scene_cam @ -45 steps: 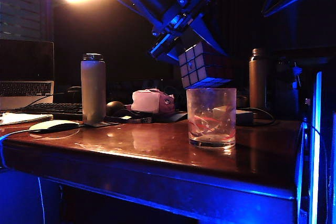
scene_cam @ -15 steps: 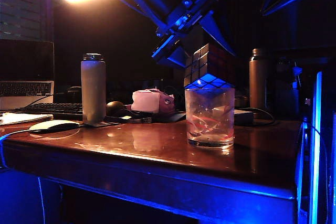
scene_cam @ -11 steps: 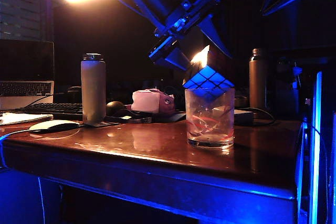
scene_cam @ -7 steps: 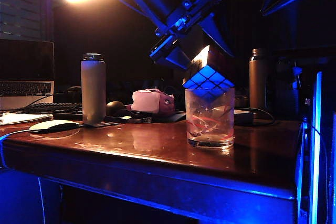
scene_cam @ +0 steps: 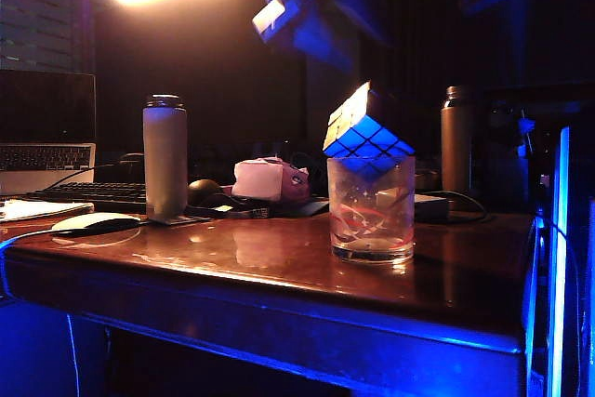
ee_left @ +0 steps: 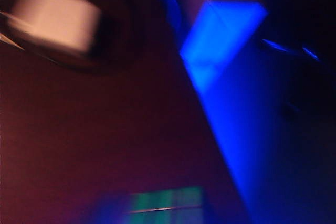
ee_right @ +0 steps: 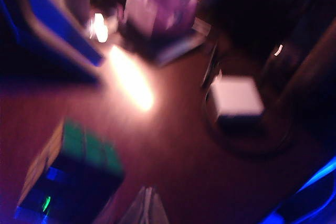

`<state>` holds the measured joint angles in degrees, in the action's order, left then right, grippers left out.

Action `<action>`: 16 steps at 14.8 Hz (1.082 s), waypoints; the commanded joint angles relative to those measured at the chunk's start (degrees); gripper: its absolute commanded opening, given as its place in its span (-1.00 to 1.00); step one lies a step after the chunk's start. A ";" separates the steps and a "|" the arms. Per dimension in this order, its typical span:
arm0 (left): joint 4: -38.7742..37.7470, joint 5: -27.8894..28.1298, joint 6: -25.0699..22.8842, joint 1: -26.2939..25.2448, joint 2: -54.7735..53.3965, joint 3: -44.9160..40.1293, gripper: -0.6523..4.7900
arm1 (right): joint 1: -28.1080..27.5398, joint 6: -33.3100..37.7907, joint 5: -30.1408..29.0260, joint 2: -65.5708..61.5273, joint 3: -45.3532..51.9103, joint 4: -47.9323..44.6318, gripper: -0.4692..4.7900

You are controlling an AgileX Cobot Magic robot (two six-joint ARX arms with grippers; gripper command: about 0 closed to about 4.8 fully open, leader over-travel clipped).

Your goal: Stack the Rubik's Cube on top of the glass cup.

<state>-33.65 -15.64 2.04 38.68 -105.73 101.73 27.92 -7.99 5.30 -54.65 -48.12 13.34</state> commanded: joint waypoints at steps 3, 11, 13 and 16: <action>-2.14 10.03 -2.73 -0.37 10.47 0.50 -0.78 | 0.07 0.55 4.24 3.19 -0.33 -3.74 -0.82; -24.02 30.93 -1.79 -0.33 41.09 0.46 -0.78 | 0.07 1.66 4.90 26.60 5.46 10.36 -0.82; -29.05 34.12 -0.42 -0.33 47.76 -0.98 -0.78 | 0.09 3.93 4.85 32.30 12.35 8.68 -0.82; -28.52 34.10 1.70 -0.33 60.30 -14.23 -0.78 | 0.07 3.96 4.68 40.54 20.50 3.91 -0.82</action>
<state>-62.87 18.24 2.42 38.28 -47.59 90.74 27.94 -4.29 10.26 -15.22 -28.29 19.70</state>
